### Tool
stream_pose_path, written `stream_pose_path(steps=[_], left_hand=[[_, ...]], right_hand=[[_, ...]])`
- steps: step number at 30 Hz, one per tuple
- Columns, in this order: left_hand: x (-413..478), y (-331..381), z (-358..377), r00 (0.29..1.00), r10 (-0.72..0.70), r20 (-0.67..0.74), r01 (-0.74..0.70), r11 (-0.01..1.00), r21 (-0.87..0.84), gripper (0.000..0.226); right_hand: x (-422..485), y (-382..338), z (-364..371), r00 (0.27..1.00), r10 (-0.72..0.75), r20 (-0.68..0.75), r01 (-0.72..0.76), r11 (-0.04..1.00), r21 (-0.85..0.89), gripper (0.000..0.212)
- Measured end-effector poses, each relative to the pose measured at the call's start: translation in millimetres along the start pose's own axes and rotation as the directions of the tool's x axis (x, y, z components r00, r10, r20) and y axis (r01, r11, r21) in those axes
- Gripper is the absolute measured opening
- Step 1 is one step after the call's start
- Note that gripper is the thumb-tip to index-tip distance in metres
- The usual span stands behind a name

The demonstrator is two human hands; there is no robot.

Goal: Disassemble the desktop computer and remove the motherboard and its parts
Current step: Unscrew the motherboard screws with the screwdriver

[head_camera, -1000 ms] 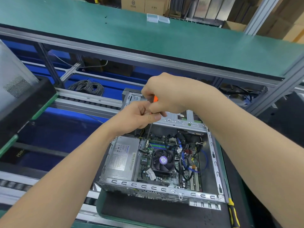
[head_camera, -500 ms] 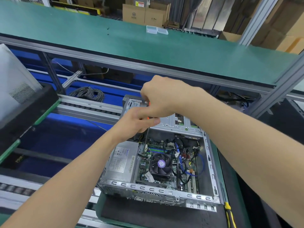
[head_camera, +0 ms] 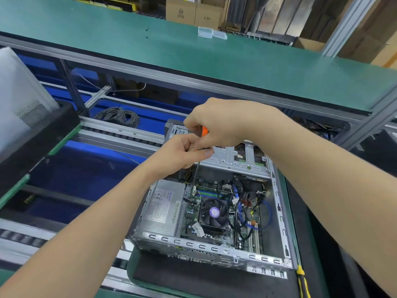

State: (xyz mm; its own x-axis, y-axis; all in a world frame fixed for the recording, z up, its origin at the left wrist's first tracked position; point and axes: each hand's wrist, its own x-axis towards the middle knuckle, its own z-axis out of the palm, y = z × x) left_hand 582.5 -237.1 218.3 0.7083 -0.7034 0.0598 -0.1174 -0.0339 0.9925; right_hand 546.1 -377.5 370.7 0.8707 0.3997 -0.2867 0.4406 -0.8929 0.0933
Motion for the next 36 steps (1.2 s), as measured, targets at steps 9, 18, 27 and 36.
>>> stream_pose_path(steps=[9, 18, 27, 36], left_hand=[[2.3, 7.5, 6.9, 0.996, 0.012, 0.084, -0.013, 1.000, 0.007, 0.023], [-0.3, 0.4, 8.1, 0.997, 0.074, 0.027, -0.073, 0.997, -0.038, 0.029], [0.7, 1.6, -3.7, 0.989, 0.064, 0.130, -0.059, 0.997, -0.040, 0.016], [14.2, 4.3, -0.6, 0.982, 0.068, 0.175, -0.069, 0.998, 0.000, 0.033]], right_hand=[[-5.2, 6.4, 0.2, 0.988, -0.144, 0.049, 0.146, 0.989, -0.019, 0.024], [-2.4, -13.3, 16.7, 0.928, 0.258, -0.268, -0.235, 0.965, 0.117, 0.042], [18.2, -15.6, 26.9, 0.861, 0.394, -0.320, -0.372, 0.919, 0.131, 0.030], [1.3, 16.3, 31.0, 0.952, 0.152, -0.265, -0.149, 0.988, 0.032, 0.039]])
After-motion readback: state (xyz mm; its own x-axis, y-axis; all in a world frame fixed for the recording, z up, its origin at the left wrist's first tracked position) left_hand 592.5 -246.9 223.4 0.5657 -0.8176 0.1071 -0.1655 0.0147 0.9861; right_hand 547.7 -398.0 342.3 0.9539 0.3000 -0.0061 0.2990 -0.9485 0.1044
